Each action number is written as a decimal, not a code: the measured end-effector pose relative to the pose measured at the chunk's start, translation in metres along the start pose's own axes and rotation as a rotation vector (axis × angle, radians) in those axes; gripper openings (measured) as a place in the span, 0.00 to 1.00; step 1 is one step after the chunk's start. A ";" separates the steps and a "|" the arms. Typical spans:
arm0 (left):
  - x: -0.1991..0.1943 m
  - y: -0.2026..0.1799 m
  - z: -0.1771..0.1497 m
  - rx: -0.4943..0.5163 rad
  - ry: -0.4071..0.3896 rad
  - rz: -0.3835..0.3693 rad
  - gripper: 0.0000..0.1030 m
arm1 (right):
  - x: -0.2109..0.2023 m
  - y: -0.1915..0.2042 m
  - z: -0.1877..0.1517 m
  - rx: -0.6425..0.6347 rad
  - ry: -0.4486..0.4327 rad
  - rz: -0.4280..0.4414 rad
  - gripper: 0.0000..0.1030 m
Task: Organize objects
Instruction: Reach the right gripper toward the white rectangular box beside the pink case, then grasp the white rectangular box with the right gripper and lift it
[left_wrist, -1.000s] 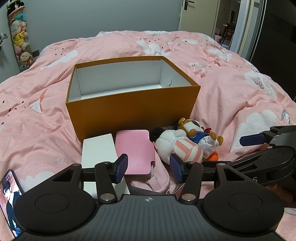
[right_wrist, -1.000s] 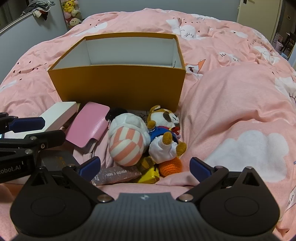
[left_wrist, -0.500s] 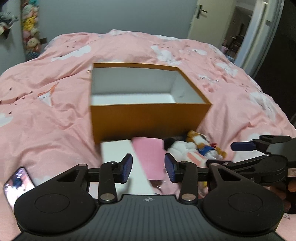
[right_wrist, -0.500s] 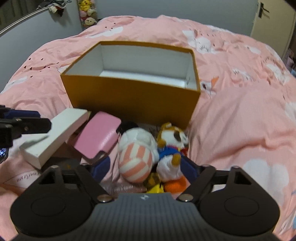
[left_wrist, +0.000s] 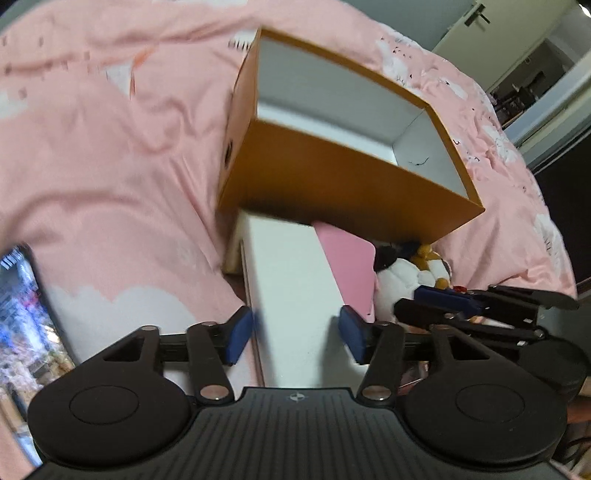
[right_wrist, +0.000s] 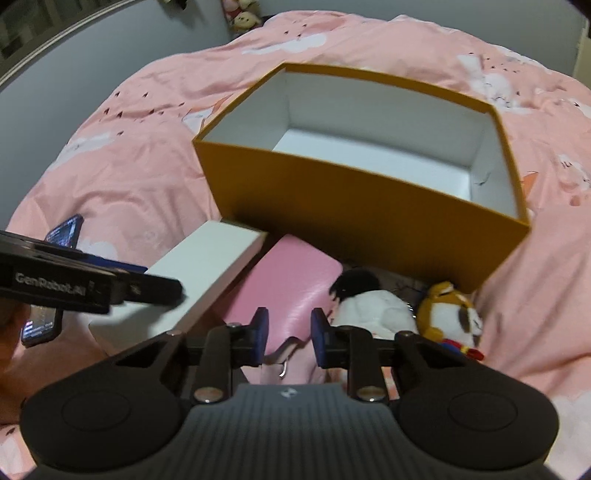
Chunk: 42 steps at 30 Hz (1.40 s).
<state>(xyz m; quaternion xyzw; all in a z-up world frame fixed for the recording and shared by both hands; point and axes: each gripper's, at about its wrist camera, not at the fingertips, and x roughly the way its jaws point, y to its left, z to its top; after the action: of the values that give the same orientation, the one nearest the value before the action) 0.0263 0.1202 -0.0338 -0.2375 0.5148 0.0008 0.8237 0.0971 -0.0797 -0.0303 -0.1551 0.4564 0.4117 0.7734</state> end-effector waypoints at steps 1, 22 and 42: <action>0.003 0.002 0.000 -0.018 0.006 -0.016 0.66 | 0.003 0.001 -0.001 -0.007 0.005 0.000 0.25; 0.009 -0.028 0.001 -0.014 -0.025 -0.150 0.23 | 0.006 -0.018 0.002 0.064 0.026 -0.004 0.27; 0.001 -0.035 -0.003 0.062 -0.113 0.013 0.20 | 0.008 -0.011 0.007 0.068 0.059 -0.010 0.33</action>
<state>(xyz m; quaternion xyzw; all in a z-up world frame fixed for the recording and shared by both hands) 0.0331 0.0878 -0.0218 -0.2084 0.4688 0.0035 0.8584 0.1115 -0.0777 -0.0346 -0.1431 0.4922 0.3871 0.7665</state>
